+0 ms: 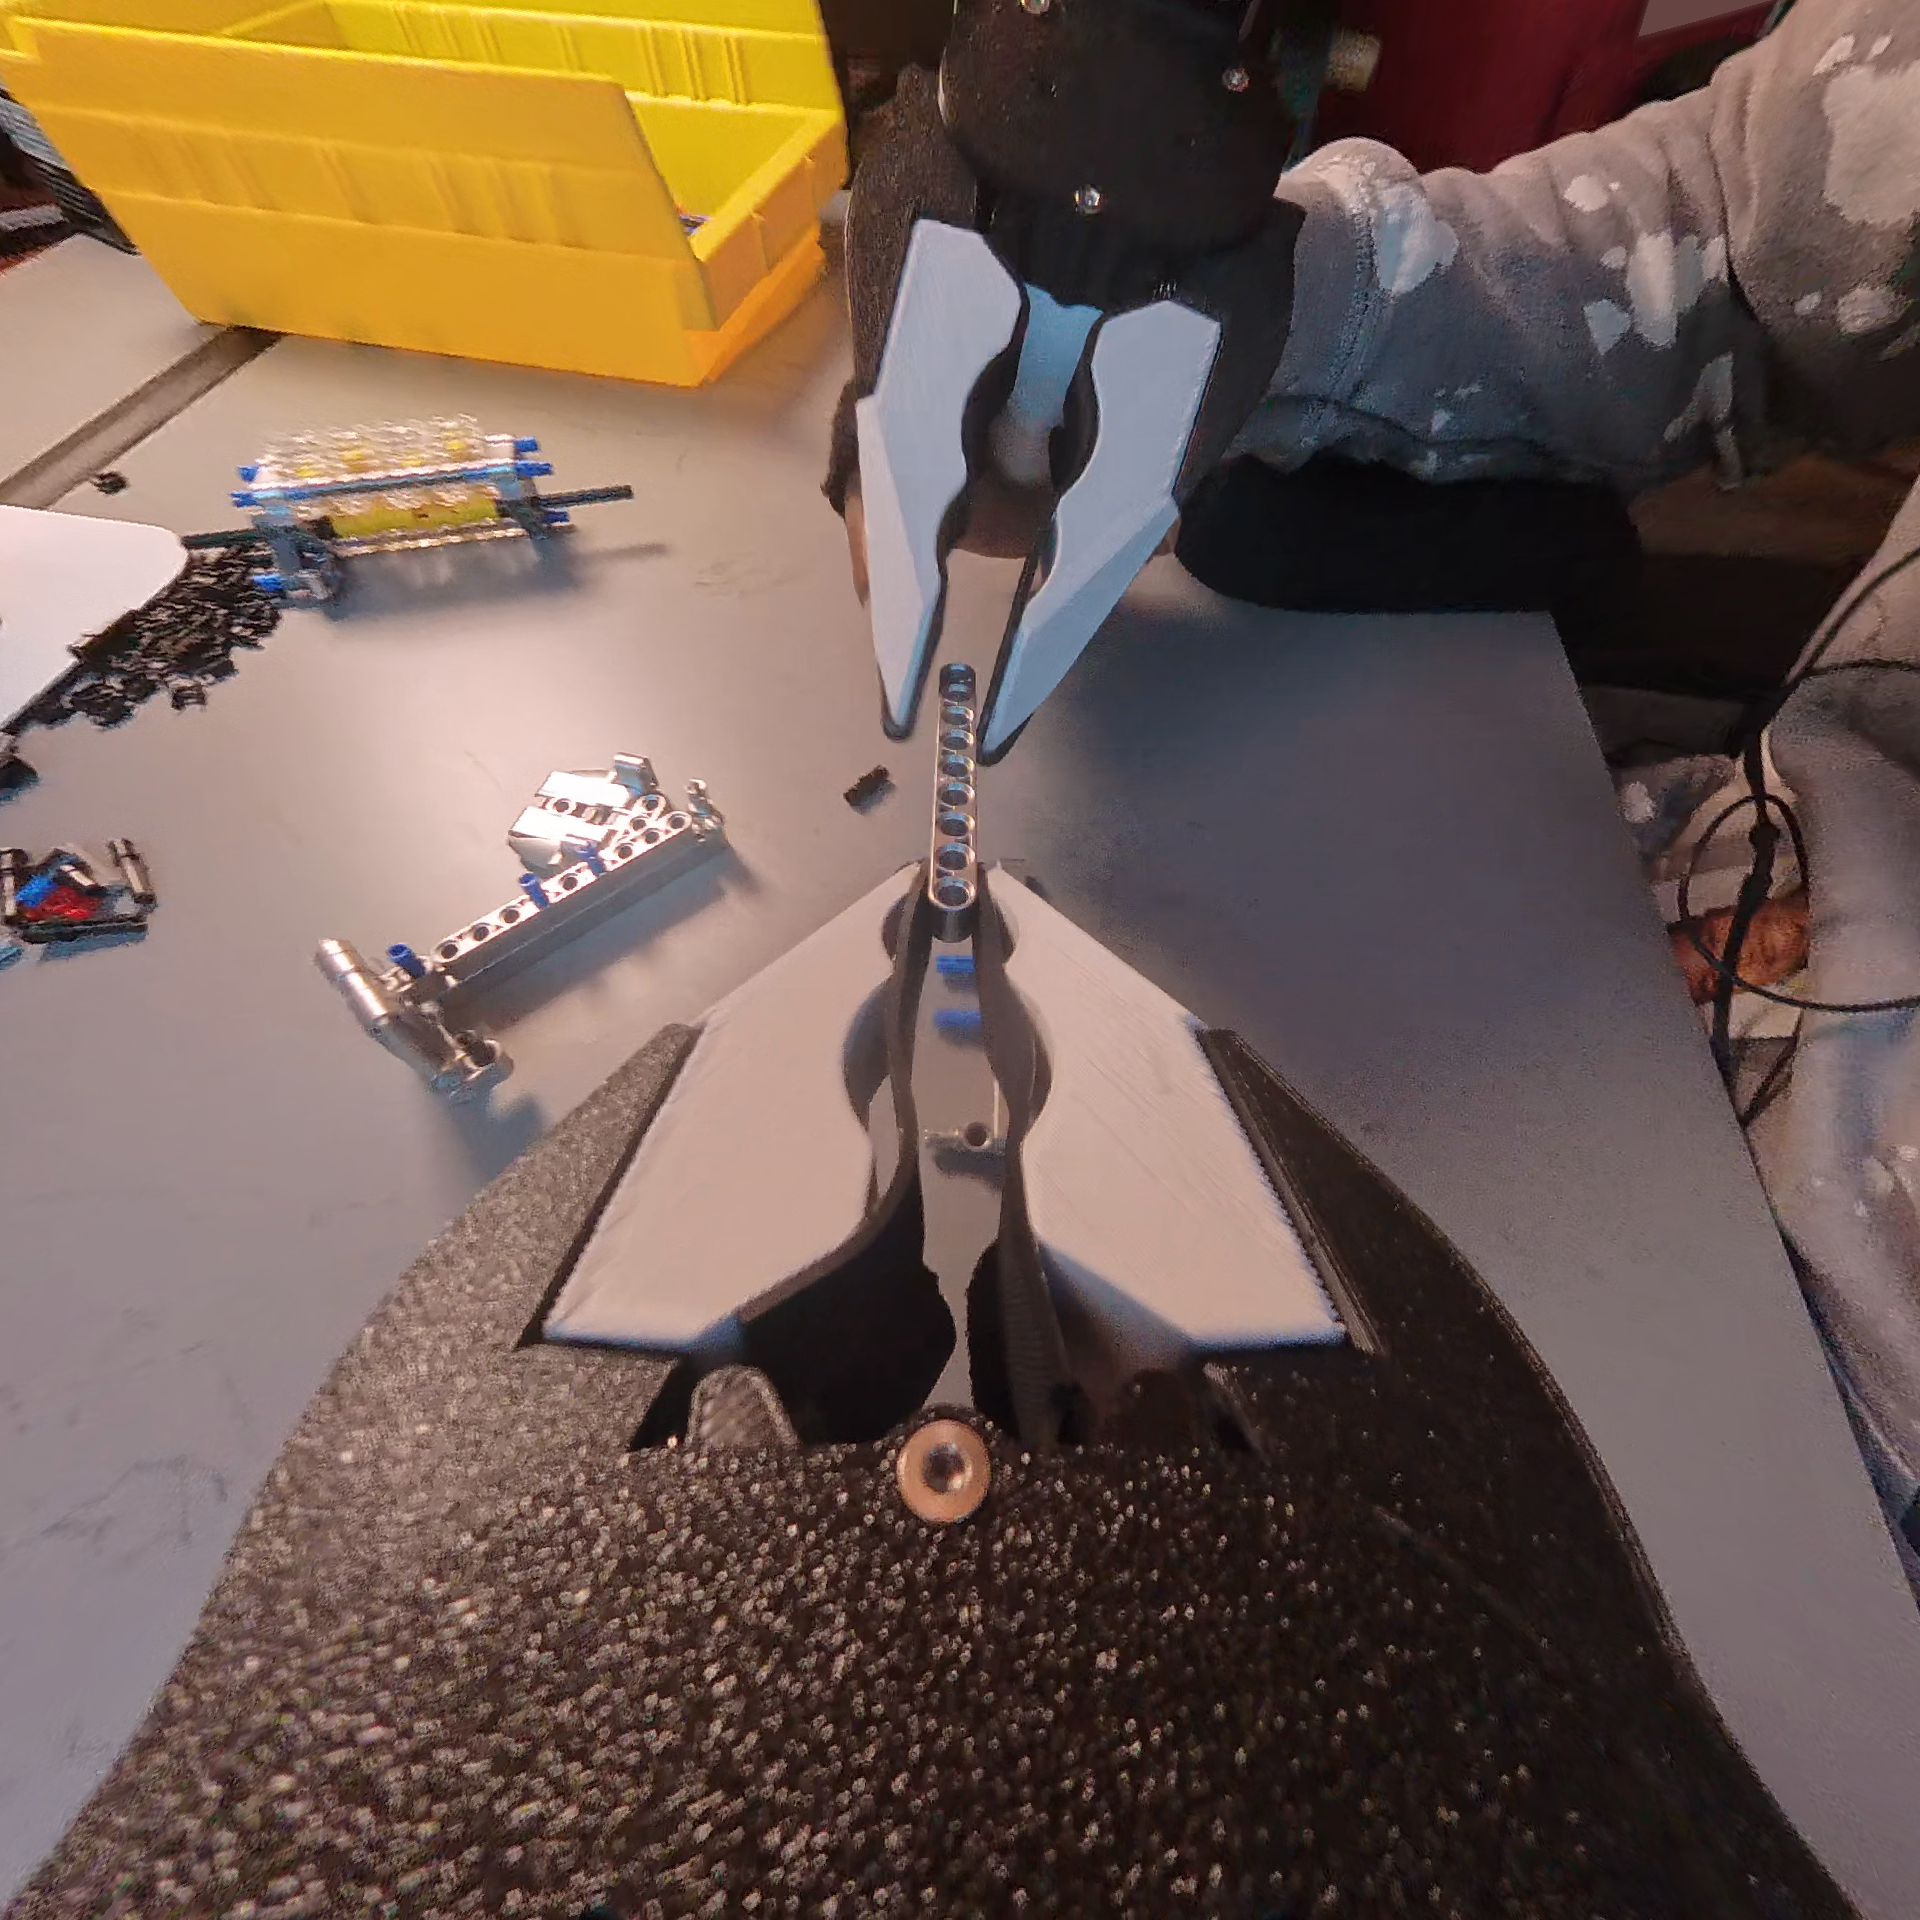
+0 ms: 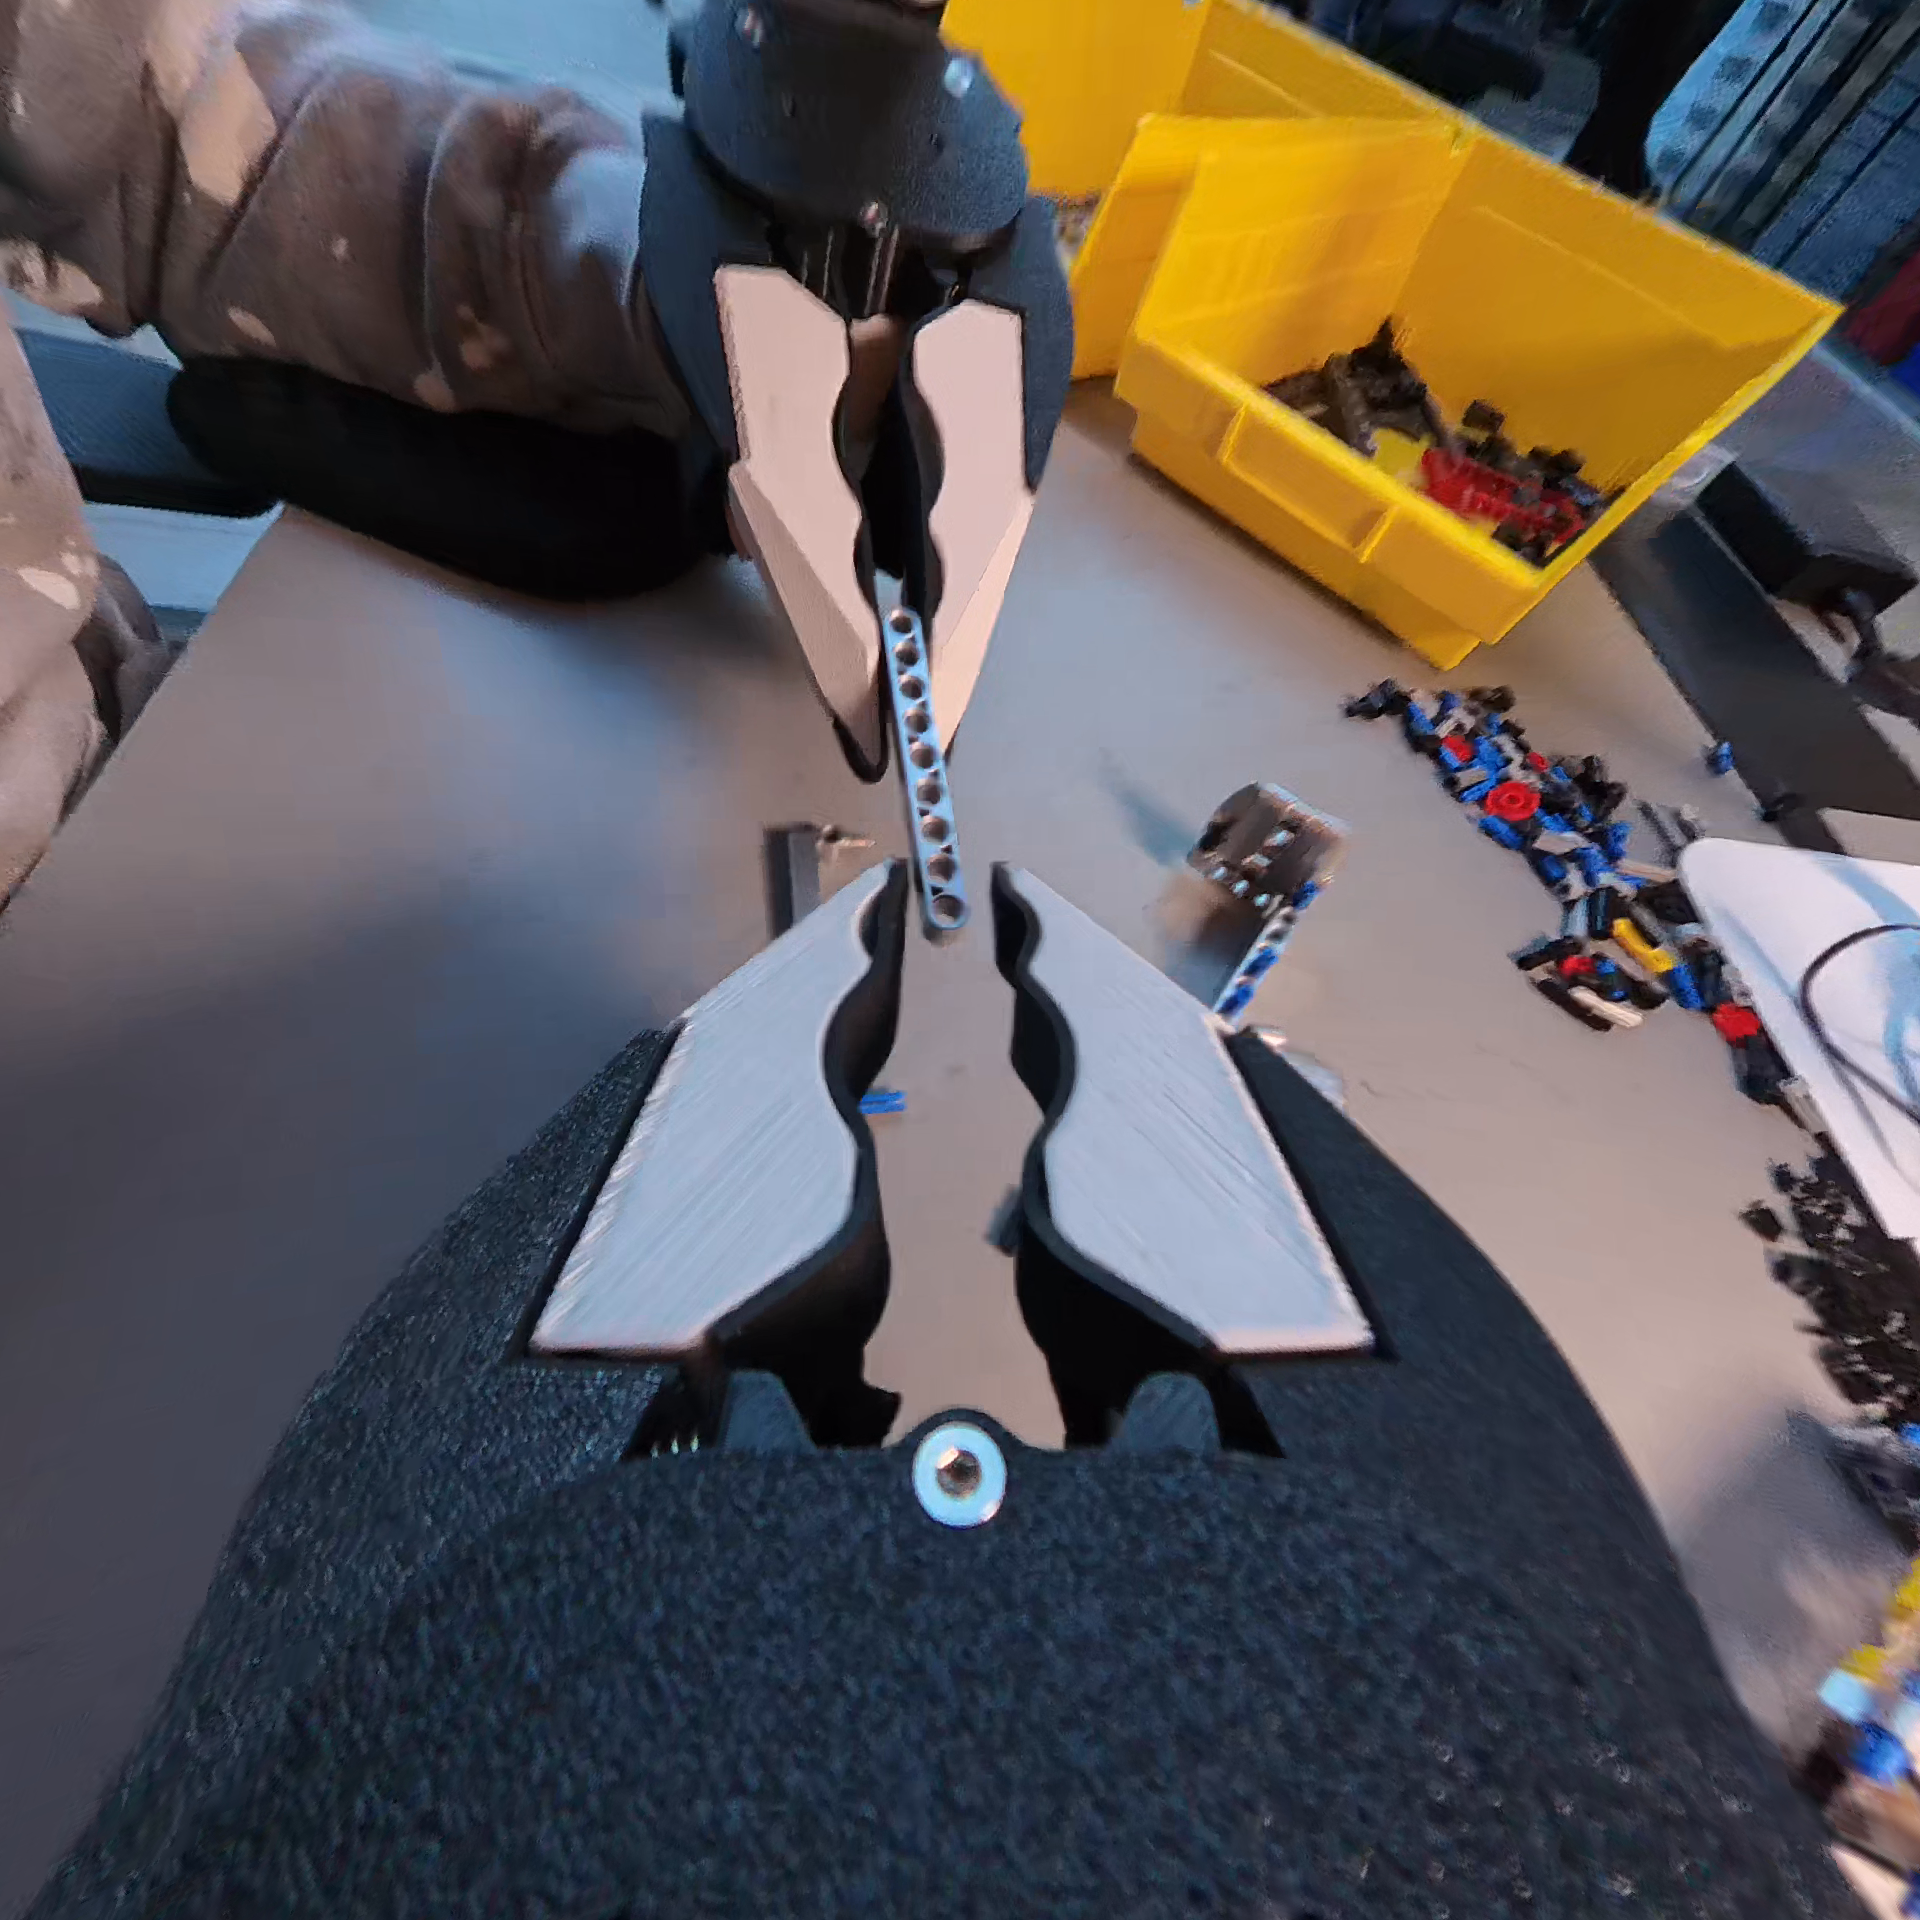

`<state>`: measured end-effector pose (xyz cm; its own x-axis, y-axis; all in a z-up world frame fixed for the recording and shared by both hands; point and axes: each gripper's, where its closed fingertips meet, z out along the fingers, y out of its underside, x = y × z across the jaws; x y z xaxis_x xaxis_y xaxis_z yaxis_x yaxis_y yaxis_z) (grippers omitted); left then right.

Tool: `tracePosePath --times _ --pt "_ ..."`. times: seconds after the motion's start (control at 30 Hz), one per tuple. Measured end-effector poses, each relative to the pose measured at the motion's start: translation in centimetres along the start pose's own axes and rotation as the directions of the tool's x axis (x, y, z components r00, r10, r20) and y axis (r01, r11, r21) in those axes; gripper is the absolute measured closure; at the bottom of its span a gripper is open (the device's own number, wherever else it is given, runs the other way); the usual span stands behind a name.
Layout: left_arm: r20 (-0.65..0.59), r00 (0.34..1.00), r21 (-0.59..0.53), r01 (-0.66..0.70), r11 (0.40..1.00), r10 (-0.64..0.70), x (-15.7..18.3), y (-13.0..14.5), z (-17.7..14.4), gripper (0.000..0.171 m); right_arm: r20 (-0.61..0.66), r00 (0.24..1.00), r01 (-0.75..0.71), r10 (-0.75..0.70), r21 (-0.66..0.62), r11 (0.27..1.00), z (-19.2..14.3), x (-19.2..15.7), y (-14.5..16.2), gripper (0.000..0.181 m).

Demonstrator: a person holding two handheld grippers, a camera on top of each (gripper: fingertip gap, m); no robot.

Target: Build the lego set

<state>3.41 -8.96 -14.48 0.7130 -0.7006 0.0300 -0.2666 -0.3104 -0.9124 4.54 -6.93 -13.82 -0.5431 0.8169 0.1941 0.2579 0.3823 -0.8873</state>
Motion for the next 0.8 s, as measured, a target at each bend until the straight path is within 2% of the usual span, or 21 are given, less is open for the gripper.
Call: tracePosePath --times 0.07,0.1,0.17,0.23,0.3,0.37,0.47,0.57,0.8 --pt "0.053 0.998 0.042 0.037 0.998 -0.039 -1.4 -0.5 -0.7 0.168 -0.052 0.999 -0.009 0.013 0.080 0.997 -1.2 4.1 -2.4 0.138" --pt "0.080 0.995 0.068 0.061 0.996 -0.066 -2.3 -0.7 -1.1 0.168 -0.117 0.993 -0.001 0.016 0.127 0.992 -2.0 7.3 -3.9 0.136" --pt "0.130 0.984 0.118 0.110 0.987 -0.126 -4.0 -0.8 -1.9 0.168 -0.304 0.952 0.033 0.040 0.230 0.973 -3.9 15.1 -7.2 0.144" --pt "0.168 0.971 0.158 0.142 0.977 -0.168 -5.4 -0.8 -2.5 0.168 -0.527 0.846 0.071 0.083 0.266 0.961 -6.0 23.3 -9.0 0.156" --pt "0.194 0.961 0.188 0.160 0.969 -0.196 -6.3 -0.7 -3.0 0.168 -0.679 0.724 0.090 0.121 0.266 0.960 -7.3 29.9 -9.4 0.168" --pt "0.206 0.954 0.206 0.178 0.962 -0.220 -7.0 -0.5 -3.3 0.168 -0.749 0.649 0.059 0.137 0.229 0.972 -7.3 34.4 -8.6 0.180" --pt "0.203 0.948 0.229 0.199 0.953 -0.247 -7.5 -0.4 -3.6 0.168 -0.774 0.623 0.043 0.112 0.177 0.983 -6.0 37.3 -7.6 0.181" --pt "0.195 0.946 0.240 0.209 0.948 -0.258 -7.6 -0.5 -3.6 0.168 -0.796 0.598 0.047 0.097 0.155 0.987 -5.8 38.0 -6.9 0.181" --pt "0.178 0.947 0.243 0.221 0.945 -0.267 -7.6 -0.5 -3.4 0.168 -0.786 0.612 0.053 0.090 0.154 0.987 -5.7 37.9 -6.3 0.181"
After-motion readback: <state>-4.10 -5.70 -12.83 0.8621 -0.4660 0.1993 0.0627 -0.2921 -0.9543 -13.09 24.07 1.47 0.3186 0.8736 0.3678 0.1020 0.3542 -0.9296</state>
